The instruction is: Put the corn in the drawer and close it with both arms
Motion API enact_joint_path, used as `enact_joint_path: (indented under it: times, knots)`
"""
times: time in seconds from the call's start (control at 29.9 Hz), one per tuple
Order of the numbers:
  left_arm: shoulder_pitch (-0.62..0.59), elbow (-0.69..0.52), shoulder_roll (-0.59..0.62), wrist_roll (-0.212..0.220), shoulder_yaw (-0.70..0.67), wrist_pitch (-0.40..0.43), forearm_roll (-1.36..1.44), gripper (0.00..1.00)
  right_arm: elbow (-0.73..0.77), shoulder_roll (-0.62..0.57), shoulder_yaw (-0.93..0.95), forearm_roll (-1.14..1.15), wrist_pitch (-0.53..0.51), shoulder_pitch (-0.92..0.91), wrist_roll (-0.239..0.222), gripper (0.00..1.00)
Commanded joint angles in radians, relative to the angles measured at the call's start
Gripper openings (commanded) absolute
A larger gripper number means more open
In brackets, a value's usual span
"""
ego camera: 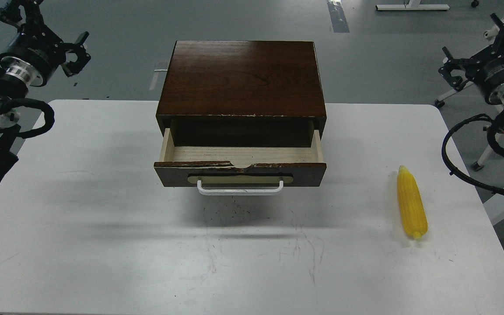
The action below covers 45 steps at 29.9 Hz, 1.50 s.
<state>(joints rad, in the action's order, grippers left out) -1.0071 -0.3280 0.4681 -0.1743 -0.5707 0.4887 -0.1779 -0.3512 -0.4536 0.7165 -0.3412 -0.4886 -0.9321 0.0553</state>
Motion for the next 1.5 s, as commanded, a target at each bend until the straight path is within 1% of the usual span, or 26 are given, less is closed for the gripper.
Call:
enact_joint_path:
  times: [0.0, 0.33, 0.4, 0.43, 0.47, 0.53, 0.64, 0.67, 0.7, 0.74, 0.8, 0.84, 0.87, 0.9, 0.94, 1.0, 1.04, 1.07, 1.1, 1.14, 1.24, 1.34, 1.47]
  knots:
    - [0.013, 0.000, 0.000, -0.001, 0.003, 0.000, 0.000, 0.98, 0.000, 0.004, -0.002, 0.001, 0.000, 0.001, 0.001, 1.00]
    - [0.050, 0.000, 0.012, -0.004, -0.003, 0.000, -0.003, 0.98, -0.008, -0.023, -0.044, 0.014, 0.000, -0.019, -0.006, 1.00]
    - [0.059, 0.000, 0.015, -0.017, -0.003, 0.000, -0.003, 0.98, -0.009, -0.072, -0.090, 0.017, 0.000, -0.048, -0.006, 1.00]
    - [0.062, 0.000, 0.017, -0.027, -0.003, 0.000, -0.003, 0.98, -0.012, -0.107, -0.142, 0.017, 0.000, -0.080, -0.006, 1.00]
    - [0.062, 0.000, 0.017, -0.027, -0.002, 0.000, -0.003, 0.98, -0.021, -0.137, -0.207, 0.019, 0.000, -0.120, -0.008, 1.00]
    - [0.062, 0.000, 0.021, -0.021, 0.000, 0.000, -0.002, 0.98, -0.043, -0.164, -0.276, 0.019, 0.000, -0.163, -0.008, 1.00]
    - [0.062, 0.000, 0.020, -0.017, 0.009, 0.000, 0.000, 0.98, -0.104, -0.253, -0.458, 0.043, 0.000, -0.270, -0.008, 1.00]
    - [0.062, -0.002, 0.020, -0.019, 0.009, 0.000, 0.000, 0.98, -0.136, -0.278, -0.530, 0.092, 0.000, -0.318, -0.008, 1.00]
    - [0.062, -0.002, 0.018, -0.019, 0.009, 0.000, 0.002, 0.98, -0.156, -0.289, -0.564, 0.128, 0.000, -0.345, -0.008, 1.00]
    - [0.062, -0.002, 0.018, -0.019, 0.009, 0.000, 0.003, 0.98, -0.199, -0.307, -0.624, 0.218, 0.000, -0.391, -0.008, 1.00]
    - [0.062, -0.002, 0.018, -0.019, 0.009, 0.000, 0.003, 0.98, -0.251, -0.330, -0.669, 0.328, 0.000, -0.430, -0.008, 1.00]
    - [0.062, -0.005, 0.018, -0.021, 0.009, 0.000, 0.003, 0.98, -0.311, -0.358, -0.695, 0.437, 0.000, -0.459, -0.009, 1.00]
    - [0.062, -0.006, 0.020, -0.021, 0.009, 0.000, 0.003, 0.98, -0.343, -0.370, -0.700, 0.491, 0.000, -0.470, -0.011, 1.00]
    - [0.062, -0.006, 0.020, -0.021, 0.009, 0.000, 0.003, 0.98, -0.418, -0.390, -0.700, 0.587, 0.000, -0.485, -0.014, 1.00]
    - [0.062, -0.006, 0.023, -0.021, 0.009, 0.000, 0.003, 0.98, -0.499, -0.410, -0.709, 0.679, 0.000, -0.491, -0.023, 1.00]
    - [0.062, -0.006, 0.024, -0.021, 0.009, 0.000, 0.003, 0.98, -0.578, -0.434, -0.709, 0.769, 0.000, -0.496, -0.046, 1.00]
    - [0.062, -0.006, 0.027, -0.022, 0.008, 0.000, 0.002, 0.98, -0.650, -0.460, -0.710, 0.857, 0.000, -0.498, -0.080, 1.00]
    - [0.062, -0.006, 0.030, -0.022, 0.009, 0.000, 0.002, 0.98, -0.691, -0.473, -0.713, 0.907, 0.000, -0.496, -0.098, 1.00]
    - [0.062, -0.008, 0.037, -0.022, 0.009, 0.000, 0.002, 0.98, -0.772, -0.497, -0.721, 1.012, 0.000, -0.487, -0.126, 1.00]
    - [0.061, -0.008, 0.047, -0.021, 0.009, 0.000, 0.003, 0.98, -0.831, -0.522, -0.735, 1.112, 0.000, -0.476, -0.135, 1.00]
    - [0.059, -0.026, 0.078, -0.017, 0.009, 0.000, 0.005, 0.98, -0.891, -0.553, -0.782, 1.237, 0.000, -0.449, -0.137, 1.00]
    - [0.059, -0.042, 0.096, -0.017, 0.009, 0.000, 0.005, 0.98, -0.933, -0.556, -0.830, 1.263, 0.000, -0.395, -0.143, 1.00]
    - [0.062, -0.042, 0.099, -0.021, 0.009, 0.000, 0.005, 0.98, -0.957, -0.547, -0.844, 1.298, 0.000, -0.311, -0.157, 1.00]
